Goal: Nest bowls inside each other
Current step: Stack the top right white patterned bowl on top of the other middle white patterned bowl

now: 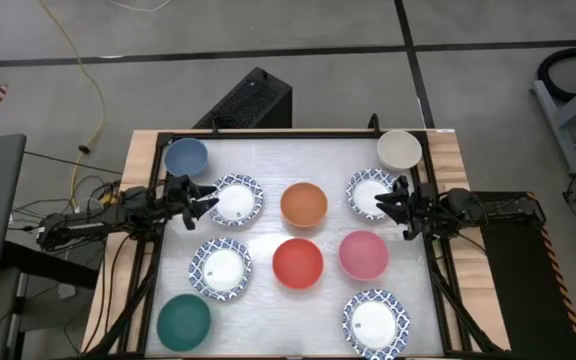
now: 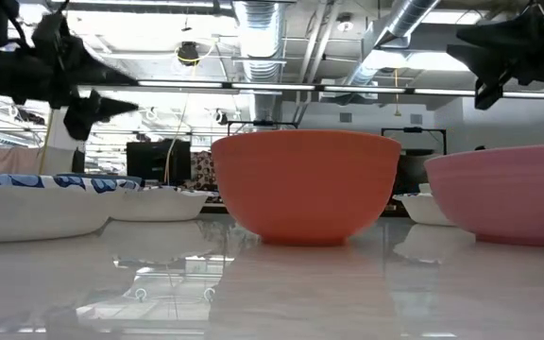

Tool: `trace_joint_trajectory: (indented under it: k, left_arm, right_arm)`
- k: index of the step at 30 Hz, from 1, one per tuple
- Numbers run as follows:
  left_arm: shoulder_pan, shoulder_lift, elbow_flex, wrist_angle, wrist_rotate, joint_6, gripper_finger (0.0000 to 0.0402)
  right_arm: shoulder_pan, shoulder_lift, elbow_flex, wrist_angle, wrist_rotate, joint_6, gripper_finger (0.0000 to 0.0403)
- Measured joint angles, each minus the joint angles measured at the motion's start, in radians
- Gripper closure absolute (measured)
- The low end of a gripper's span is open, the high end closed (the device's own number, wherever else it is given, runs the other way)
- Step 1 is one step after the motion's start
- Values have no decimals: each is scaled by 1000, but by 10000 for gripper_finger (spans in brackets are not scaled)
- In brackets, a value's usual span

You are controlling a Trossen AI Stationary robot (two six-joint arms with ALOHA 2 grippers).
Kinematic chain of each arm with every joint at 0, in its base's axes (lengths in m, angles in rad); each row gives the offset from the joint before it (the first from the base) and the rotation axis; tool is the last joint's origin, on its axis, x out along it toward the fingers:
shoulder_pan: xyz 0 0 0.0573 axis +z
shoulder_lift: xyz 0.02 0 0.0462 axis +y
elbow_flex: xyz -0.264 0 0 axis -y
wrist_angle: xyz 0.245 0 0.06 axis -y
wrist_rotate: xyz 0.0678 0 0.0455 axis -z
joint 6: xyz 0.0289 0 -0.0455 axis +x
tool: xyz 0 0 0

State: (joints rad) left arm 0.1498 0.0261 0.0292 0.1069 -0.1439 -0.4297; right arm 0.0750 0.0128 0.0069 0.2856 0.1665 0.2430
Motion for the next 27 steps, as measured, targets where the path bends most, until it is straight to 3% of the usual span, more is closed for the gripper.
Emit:
trace_joint_trajectory:
  k: [5, 12, 17, 20, 27]
  left_arm:
    - [0, 0, 42, 52, 68, 1, 169]
    - [0, 47, 259, -261, 88, 142, 169]
    - [0, 166, 444, -543, 72, 211, 169]
    - [0, 260, 532, -652, 9, 207, 169]
    - [0, 484, 642, -723, -75, 189, 169]
  right_arm:
    - [0, 0, 14, -1, 0, -6, 269]
    - [0, 1, 40, 0, 0, -17, 269]
    - [0, 1, 63, 1, 11, -39, 269]
    - [0, 1, 77, -5, 35, -101, 269]
    - [0, 87, 145, -19, 160, -262, 269]
